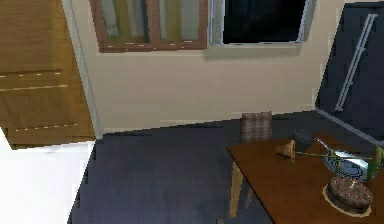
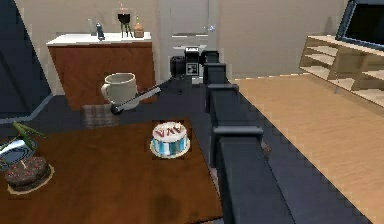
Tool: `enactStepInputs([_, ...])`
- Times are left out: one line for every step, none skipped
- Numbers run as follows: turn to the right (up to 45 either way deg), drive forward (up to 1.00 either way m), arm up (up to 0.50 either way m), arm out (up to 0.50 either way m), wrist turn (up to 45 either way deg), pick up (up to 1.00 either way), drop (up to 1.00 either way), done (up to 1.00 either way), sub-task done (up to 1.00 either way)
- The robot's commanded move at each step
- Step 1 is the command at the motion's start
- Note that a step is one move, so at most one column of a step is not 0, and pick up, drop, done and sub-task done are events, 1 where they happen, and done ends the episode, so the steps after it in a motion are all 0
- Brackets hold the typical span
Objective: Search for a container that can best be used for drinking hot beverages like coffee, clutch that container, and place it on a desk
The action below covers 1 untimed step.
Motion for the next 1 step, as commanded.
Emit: enactStepInputs([0.0, 0.0, 0.0, 0.0, -45.0, 0.0, 0.0, 0.0, 0.0])
